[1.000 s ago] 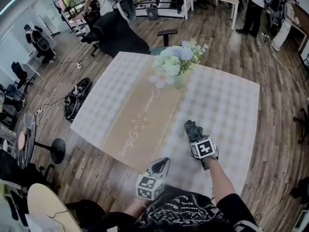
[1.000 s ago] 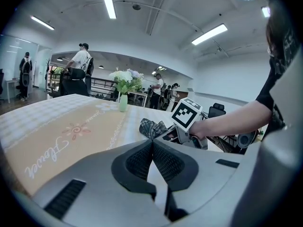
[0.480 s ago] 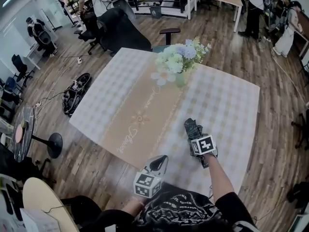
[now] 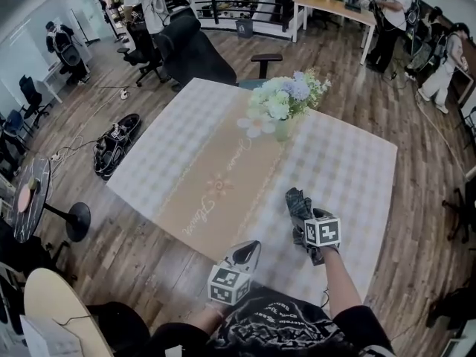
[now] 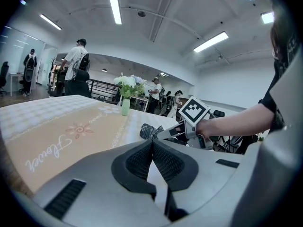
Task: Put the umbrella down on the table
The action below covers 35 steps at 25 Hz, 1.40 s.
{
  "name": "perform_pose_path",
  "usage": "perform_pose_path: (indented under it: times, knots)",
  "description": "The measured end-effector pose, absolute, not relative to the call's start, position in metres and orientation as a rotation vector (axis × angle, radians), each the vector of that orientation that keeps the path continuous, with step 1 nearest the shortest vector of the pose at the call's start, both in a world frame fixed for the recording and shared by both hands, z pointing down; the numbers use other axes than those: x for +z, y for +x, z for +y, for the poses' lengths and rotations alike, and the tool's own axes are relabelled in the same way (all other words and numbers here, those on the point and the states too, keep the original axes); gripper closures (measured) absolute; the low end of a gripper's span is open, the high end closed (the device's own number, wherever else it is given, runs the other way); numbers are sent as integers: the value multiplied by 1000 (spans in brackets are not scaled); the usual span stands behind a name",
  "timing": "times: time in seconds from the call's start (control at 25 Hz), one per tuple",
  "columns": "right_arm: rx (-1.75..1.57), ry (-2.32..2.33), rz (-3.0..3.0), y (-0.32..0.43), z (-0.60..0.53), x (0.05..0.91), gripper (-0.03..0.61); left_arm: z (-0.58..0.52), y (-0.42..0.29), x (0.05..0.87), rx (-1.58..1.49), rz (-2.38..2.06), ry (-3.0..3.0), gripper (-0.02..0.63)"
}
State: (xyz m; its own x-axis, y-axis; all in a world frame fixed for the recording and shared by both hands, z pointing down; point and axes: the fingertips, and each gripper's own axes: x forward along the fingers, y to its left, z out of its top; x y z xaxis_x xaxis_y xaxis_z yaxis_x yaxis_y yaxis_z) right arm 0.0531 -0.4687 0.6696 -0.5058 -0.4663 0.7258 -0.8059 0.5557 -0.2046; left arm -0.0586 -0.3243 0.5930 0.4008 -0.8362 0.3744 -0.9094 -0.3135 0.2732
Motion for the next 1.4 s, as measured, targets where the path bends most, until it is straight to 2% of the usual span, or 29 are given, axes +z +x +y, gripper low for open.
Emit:
perform_pose_path:
  times: [0.2, 0.6, 0.92, 1.04, 1.4]
  knots:
    - [767, 1157, -2295, 55, -454, 631, 256, -317, -67, 588, 188, -1495, 2224, 594]
    - [592, 1353, -2473, 60, -401, 575, 259, -303, -72, 582, 134, -1446, 2250, 594]
    - [520, 1542, -2490, 81, -336, 561, 267, -288, -62, 581, 157, -1333, 2332, 594]
    - [487, 1653, -2436, 95, -312, 563, 294, -279, -61, 581, 169, -1311, 2345, 594]
    - [630, 1781, -2281, 116, -248, 599, 298, -256, -65, 584, 178, -1262, 2364, 594]
